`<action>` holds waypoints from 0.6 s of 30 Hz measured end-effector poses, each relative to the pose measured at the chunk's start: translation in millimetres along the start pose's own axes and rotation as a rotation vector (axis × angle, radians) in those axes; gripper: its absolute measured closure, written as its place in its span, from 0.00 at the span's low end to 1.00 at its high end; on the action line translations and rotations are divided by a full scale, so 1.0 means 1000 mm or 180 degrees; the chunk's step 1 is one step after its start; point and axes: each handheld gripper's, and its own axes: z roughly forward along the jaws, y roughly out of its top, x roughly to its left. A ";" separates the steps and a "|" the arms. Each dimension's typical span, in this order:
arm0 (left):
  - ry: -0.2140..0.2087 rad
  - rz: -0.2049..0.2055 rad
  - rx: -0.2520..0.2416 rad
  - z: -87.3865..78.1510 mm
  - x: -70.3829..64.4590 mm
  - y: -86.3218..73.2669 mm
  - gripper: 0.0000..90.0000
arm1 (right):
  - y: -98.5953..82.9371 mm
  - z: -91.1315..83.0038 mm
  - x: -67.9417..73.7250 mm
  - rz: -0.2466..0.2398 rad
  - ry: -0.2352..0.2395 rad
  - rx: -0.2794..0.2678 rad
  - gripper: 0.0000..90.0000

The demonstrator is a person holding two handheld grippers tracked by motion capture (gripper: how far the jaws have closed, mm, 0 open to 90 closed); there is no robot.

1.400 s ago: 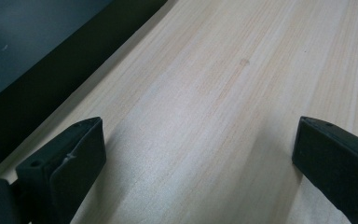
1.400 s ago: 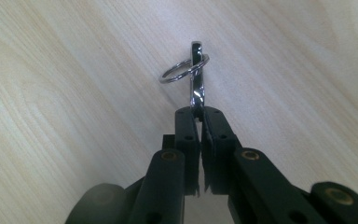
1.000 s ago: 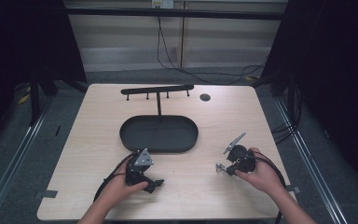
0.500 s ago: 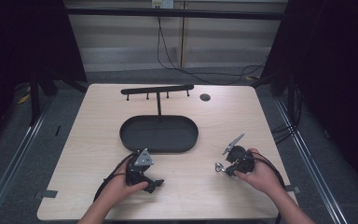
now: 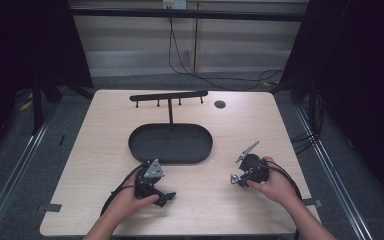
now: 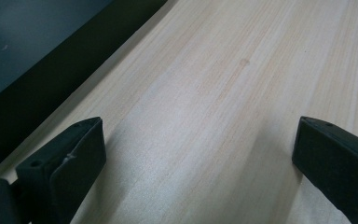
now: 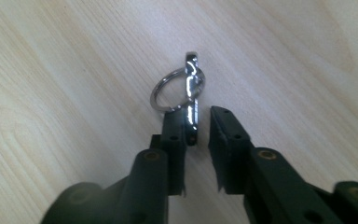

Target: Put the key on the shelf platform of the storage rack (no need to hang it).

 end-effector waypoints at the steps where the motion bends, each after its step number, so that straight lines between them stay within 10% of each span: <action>1: 0.0000 0.0005 0.0004 0.000 0.000 0.000 0.03 | 0.003 0.001 0.001 -0.0016 0.0026 0.0012 0.94; 18: 0.0003 -0.0010 -0.0007 0.000 0.000 0.000 0.03 | 0.042 0.000 0.019 -0.0220 0.0059 0.0108 0.95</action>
